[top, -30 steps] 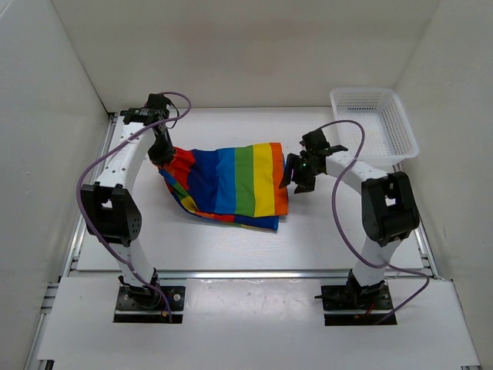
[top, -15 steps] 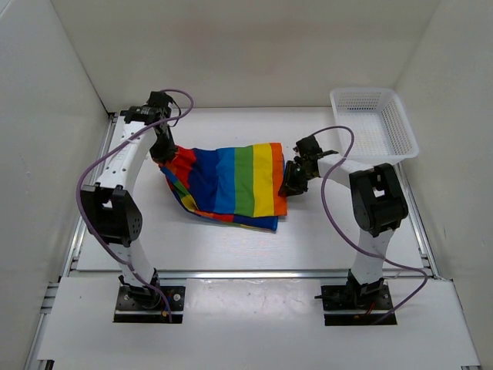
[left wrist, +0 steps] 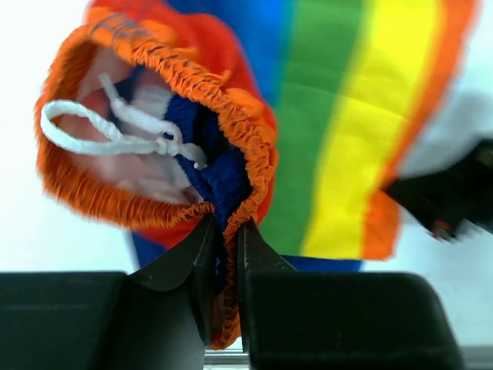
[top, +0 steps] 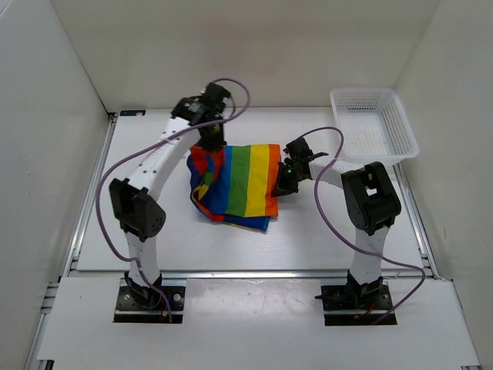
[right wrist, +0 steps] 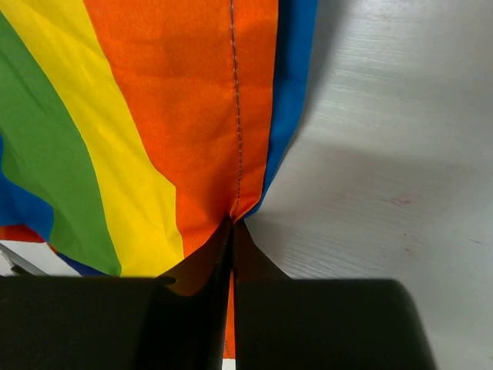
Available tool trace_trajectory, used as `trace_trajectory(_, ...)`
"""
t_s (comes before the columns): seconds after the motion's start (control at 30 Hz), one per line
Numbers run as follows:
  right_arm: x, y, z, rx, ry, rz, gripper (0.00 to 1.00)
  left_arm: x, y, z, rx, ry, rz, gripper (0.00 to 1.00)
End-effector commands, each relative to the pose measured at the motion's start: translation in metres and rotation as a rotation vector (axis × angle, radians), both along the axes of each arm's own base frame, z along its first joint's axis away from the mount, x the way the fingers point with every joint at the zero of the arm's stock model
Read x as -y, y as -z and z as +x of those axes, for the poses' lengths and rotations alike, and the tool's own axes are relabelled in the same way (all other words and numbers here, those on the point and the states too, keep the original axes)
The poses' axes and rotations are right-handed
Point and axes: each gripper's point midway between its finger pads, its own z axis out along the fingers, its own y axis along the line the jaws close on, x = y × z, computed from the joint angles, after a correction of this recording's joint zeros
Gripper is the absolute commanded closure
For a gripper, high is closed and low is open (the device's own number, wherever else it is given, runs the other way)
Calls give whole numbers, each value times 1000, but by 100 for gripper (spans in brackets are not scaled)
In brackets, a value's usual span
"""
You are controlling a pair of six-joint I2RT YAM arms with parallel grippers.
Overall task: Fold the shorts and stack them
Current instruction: Fold the shorts
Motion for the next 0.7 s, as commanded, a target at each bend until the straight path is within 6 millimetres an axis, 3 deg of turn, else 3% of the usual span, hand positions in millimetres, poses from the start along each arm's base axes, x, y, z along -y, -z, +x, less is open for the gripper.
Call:
trace_trajectory(0.0,5,24,-7,-49,0,-60,98,63,7,-12,-14,103,-33,90)
trace_trajectory(0.13,2,24,-9,-48,-9,-60,98,119,44,-22,-80,166,-29,90)
trace_trajectory(0.27,4,27,-13,-59,-10,-66,100,148,66,-24,-120,191,-89,90)
trace_trajectory(0.37,4,29,-14,-63,0,-63,100,161,79,-30,-137,209,-93,90)
trace_trajectory(0.6,6,32,-18,-73,0,-67,100,195,82,-41,-172,266,-176,90)
trace_trajectory(0.67,6,32,-18,-73,0,-67,100,201,69,-46,-174,300,-219,49)
